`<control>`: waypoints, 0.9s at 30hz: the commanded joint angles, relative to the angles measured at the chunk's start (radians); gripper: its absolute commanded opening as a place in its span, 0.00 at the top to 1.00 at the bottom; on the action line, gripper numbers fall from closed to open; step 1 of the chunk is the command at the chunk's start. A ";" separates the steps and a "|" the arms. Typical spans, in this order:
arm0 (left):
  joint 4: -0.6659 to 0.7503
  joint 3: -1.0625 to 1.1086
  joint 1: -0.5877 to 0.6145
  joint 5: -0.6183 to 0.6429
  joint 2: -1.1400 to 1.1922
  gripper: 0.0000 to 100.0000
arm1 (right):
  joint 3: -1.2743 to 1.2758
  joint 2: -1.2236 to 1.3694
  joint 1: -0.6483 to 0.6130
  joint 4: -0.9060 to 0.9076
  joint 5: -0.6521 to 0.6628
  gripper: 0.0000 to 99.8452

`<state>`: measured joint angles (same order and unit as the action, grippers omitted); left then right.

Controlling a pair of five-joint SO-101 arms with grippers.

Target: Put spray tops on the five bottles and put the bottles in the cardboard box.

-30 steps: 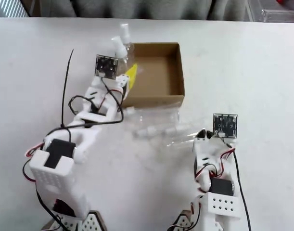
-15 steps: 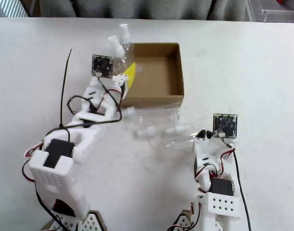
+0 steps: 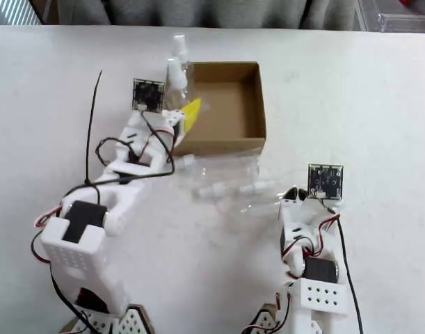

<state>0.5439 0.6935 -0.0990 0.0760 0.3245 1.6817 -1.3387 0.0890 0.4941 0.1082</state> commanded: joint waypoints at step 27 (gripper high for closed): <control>-0.098 0.241 0.002 0.008 -0.355 0.69 | 0.014 0.010 0.002 0.004 0.012 0.98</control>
<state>0.5194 0.9099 -0.0959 0.0806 0.1005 1.6817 -1.3387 0.0890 0.4941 0.1082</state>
